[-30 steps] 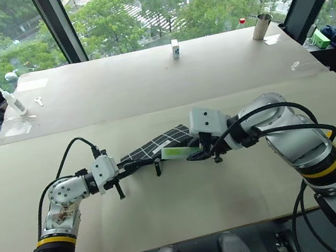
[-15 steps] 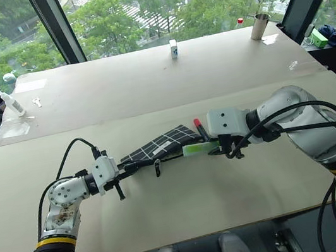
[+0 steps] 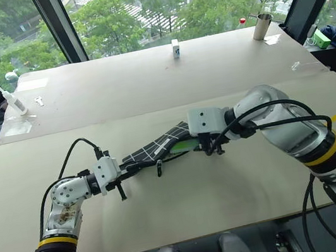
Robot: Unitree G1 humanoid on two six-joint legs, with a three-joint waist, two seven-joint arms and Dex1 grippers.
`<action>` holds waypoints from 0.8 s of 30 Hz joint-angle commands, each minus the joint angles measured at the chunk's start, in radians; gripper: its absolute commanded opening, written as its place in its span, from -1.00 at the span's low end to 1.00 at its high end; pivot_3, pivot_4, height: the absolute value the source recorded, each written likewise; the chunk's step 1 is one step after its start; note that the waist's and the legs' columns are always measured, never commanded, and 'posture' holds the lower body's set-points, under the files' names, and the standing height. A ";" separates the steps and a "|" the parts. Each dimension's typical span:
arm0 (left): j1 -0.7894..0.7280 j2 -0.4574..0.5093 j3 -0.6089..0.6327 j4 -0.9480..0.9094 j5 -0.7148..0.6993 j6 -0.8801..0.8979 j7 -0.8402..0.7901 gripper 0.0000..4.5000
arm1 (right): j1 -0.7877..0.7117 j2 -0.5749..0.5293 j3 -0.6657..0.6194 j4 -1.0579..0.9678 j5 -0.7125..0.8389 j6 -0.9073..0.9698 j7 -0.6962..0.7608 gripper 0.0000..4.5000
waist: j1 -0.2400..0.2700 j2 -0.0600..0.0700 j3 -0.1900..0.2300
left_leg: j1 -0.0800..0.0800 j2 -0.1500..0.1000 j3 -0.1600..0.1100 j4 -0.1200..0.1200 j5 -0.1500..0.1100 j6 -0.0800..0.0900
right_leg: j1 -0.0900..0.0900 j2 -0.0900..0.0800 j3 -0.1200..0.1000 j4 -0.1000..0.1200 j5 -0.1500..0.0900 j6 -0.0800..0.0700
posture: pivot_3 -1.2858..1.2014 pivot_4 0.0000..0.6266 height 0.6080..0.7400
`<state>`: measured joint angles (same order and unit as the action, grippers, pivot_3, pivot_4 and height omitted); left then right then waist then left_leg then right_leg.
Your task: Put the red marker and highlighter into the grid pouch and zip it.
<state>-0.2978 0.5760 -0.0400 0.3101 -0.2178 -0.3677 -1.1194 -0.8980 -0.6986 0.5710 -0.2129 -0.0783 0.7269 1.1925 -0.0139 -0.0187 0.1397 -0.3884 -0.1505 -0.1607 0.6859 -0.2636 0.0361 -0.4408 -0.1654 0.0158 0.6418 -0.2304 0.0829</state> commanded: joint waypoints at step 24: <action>-0.018 -0.019 0.010 -0.007 -0.019 0.000 0.007 -1.00 | -0.019 0.123 -0.181 0.071 0.011 -0.138 -0.052 0.49 | -0.002 0.000 0.000 | 0.001 0.000 0.000 0.000 0.000 -0.001 | 0.000 0.001 0.000 0.001 0.000 -0.001 | 0.03 -0.52 0.99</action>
<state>-0.3073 0.5548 -0.0429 0.3242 -0.2171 -0.3675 -1.1126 -0.8943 -0.5451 0.4879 -0.0953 -0.1232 0.5632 1.1190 -0.0163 -0.0187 0.1396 -0.3881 -0.1504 -0.1608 0.6860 -0.2634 0.0356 -0.4412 -0.1648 0.0154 0.6430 -0.2300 0.0823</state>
